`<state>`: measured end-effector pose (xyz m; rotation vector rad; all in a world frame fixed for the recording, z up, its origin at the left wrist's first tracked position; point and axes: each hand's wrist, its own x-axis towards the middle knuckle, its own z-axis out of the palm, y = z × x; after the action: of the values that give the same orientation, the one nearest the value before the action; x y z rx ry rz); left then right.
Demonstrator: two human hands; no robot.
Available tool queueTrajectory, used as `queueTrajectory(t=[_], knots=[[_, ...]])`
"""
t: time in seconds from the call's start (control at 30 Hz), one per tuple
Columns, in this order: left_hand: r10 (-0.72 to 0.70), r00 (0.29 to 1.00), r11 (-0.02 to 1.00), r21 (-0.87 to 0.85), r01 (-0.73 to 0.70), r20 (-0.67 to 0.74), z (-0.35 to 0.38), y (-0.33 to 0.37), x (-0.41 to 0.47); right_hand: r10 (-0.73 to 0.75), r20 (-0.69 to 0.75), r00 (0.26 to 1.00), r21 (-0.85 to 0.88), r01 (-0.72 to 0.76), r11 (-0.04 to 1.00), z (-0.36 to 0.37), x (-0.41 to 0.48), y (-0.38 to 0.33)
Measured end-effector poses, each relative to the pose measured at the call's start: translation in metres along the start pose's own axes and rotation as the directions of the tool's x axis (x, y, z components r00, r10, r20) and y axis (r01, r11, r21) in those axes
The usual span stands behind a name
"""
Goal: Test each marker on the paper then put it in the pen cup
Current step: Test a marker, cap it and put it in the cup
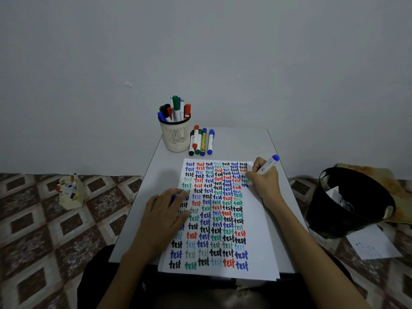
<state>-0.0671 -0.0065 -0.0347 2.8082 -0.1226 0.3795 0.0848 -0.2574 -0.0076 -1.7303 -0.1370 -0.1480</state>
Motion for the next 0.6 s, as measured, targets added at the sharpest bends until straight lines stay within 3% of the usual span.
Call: queueTrajectory(t=[0.2, 0.6], knots=[[-0.003, 1.000, 1.000, -0.014, 0.003, 0.002, -0.0002, 0.0000, 0.0002, 0.015, -0.082, 0.997, 0.058, -0.010, 0.998, -0.0018, 0.0000, 0.0025], [0.006, 1.000, 1.000, -0.005, -0.006, -0.008, -0.0009, 0.0002, 0.0003, -0.004, -0.036, 0.999, 0.015, 0.004, 1.000, -0.0003, 0.0000, 0.0026]])
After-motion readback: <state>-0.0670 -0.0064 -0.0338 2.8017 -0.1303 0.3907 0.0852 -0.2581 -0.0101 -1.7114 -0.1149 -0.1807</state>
